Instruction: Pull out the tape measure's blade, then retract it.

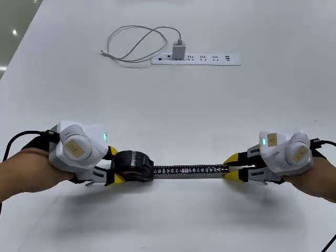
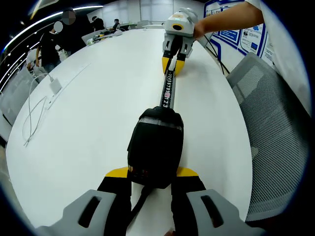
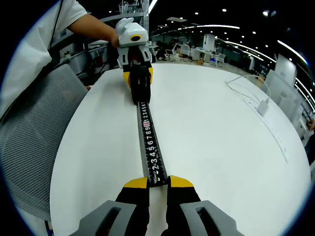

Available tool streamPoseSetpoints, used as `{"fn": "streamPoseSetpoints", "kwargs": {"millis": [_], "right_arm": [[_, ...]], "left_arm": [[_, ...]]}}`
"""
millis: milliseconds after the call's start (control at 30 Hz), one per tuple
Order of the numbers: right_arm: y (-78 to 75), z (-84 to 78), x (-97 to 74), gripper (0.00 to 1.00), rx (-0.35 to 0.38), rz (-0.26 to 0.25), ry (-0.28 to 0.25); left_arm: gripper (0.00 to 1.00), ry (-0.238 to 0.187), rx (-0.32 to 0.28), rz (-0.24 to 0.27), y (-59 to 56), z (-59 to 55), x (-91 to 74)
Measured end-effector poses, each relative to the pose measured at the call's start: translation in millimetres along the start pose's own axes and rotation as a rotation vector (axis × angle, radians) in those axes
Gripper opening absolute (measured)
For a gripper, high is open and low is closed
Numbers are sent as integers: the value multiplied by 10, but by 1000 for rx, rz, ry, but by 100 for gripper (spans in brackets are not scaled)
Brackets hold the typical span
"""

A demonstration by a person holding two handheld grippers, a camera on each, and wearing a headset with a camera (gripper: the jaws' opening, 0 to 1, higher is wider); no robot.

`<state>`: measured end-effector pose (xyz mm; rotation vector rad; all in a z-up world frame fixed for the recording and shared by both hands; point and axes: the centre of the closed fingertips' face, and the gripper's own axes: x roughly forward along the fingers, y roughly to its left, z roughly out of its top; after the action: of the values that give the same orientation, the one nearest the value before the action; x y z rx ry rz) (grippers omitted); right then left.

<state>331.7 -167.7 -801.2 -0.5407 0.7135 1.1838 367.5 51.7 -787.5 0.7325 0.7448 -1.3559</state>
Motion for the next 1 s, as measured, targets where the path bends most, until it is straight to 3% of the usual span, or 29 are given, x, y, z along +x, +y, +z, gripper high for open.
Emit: {"fn": "streamPoseSetpoints", "kwargs": {"millis": [1000], "right_arm": [[-16,-165,-177,8,11,-15,41]], "left_arm": [[26,5,1,1,-2,-3,3]]}}
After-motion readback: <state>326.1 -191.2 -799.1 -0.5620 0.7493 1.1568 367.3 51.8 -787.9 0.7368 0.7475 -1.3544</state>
